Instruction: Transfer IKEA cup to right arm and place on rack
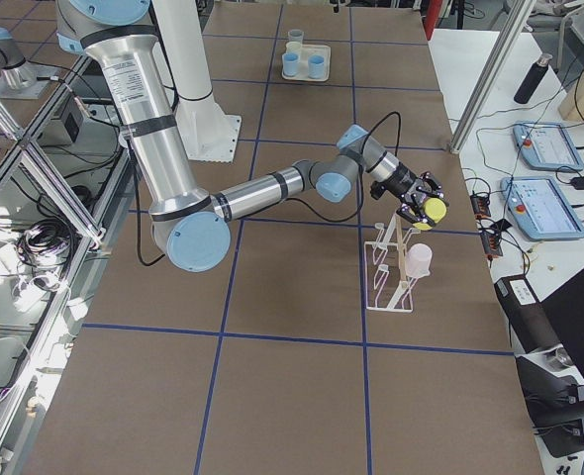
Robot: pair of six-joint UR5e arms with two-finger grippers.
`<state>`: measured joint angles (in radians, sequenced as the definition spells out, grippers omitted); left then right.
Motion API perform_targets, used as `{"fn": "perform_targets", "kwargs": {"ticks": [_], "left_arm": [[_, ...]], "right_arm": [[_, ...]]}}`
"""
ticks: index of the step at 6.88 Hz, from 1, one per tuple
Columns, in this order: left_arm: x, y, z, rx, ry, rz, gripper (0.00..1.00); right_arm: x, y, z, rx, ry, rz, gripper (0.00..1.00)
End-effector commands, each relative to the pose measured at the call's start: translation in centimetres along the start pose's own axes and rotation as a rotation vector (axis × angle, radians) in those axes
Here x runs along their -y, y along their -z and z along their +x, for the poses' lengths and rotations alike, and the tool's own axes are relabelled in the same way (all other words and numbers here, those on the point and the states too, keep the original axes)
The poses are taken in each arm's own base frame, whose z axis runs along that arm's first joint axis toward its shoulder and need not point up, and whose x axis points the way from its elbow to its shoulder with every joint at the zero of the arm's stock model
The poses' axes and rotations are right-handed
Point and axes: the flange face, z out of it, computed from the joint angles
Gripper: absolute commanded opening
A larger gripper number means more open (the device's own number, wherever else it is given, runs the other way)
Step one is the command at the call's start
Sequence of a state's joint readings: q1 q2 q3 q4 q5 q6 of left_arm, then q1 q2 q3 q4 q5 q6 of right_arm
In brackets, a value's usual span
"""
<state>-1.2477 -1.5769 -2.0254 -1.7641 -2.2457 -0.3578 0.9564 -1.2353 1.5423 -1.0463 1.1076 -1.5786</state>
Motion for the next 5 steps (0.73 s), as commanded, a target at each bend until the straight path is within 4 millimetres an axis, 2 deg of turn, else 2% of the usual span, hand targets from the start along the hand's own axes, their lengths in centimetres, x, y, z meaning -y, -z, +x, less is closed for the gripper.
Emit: {"fn": "perform_targets", "kwargs": {"ticks": [1, 5], "left_arm": [[0.0, 0.0, 0.0, 0.0, 0.001, -0.001, 1.0], [0.0, 0.0, 0.0, -0.001, 0.001, -0.001, 1.0]], "right_arm": [[0.8, -0.6, -0.4, 0.014, 0.014, 0.005, 0.24], [2.8, -1.1, -0.9, 0.029, 0.041, 0.021, 0.34]]}}
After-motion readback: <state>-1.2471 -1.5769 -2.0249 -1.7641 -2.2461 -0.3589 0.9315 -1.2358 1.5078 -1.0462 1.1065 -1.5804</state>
